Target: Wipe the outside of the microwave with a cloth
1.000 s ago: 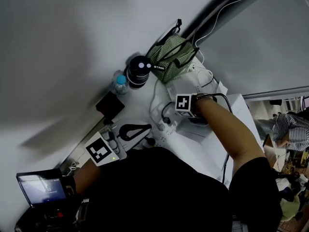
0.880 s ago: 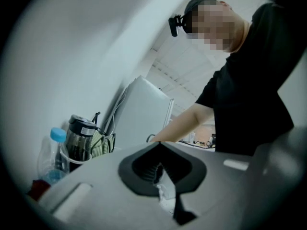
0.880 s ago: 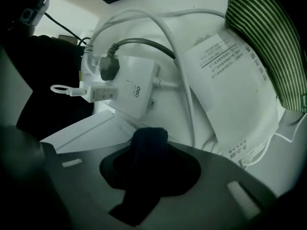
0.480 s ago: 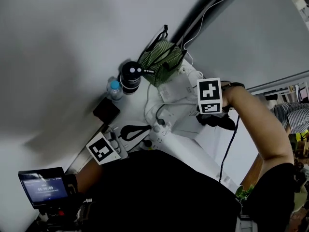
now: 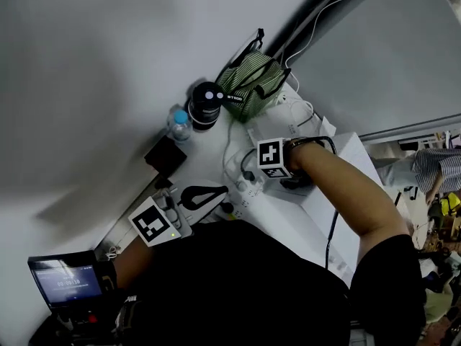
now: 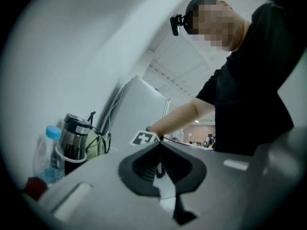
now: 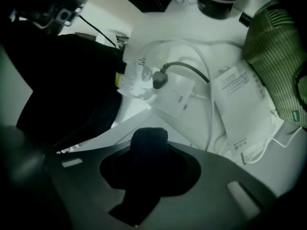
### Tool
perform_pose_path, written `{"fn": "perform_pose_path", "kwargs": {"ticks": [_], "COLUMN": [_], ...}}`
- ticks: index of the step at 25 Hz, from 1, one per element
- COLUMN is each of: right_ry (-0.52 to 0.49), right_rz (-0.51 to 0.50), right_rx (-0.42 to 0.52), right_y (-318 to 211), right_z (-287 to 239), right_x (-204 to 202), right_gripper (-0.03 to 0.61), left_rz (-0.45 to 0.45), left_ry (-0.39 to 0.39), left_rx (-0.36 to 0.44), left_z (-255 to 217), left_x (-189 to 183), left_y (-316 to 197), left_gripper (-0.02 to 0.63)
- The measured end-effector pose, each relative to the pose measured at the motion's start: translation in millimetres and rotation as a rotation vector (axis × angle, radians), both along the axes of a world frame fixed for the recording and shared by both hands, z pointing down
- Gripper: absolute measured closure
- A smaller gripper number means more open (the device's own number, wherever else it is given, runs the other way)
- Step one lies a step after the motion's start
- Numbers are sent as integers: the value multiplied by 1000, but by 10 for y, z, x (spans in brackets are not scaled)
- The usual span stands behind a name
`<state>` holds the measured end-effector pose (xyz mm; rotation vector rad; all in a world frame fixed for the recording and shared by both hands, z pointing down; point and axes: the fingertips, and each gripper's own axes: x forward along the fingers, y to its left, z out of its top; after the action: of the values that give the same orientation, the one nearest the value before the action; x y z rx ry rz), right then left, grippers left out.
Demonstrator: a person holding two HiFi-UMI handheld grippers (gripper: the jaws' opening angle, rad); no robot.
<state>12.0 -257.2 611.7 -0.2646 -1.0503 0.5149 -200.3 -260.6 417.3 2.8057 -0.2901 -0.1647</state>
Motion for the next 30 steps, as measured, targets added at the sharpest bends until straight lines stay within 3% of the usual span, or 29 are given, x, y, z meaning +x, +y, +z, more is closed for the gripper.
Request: {"fn": "perform_pose_path", "kwargs": {"ticks": [5, 9, 14, 17, 20, 26, 30], "right_ry": [61, 55, -97, -178, -181, -86, -53], "right_rz": [12, 36, 92, 75, 45, -75, -5], "right_rx": [45, 75, -35, -40, -30, -6, -26], "right_y": [-35, -53, 47, 95, 146, 318, 391], "right_z": [709, 763, -324, -1088, -1301, -553, 163], "right_x": [55, 42, -143, -215, -288, -395, -514], "right_gripper": [488, 486, 486, 486, 486, 486, 488], "left_rz": [-43, -56, -25, 4, 42, 42, -5], "left_ry": [-7, -5, 10, 17, 27, 27, 17], "left_rx": [-26, -26, 13, 31, 62, 62, 25], "left_z": [183, 203, 58, -103, -198, -125, 49], "left_x": [-175, -266, -160, -31, 75, 69, -146], "left_y": [41, 72, 73, 39, 23, 137, 126], "left_gripper": [609, 609, 609, 609, 609, 609, 609]}}
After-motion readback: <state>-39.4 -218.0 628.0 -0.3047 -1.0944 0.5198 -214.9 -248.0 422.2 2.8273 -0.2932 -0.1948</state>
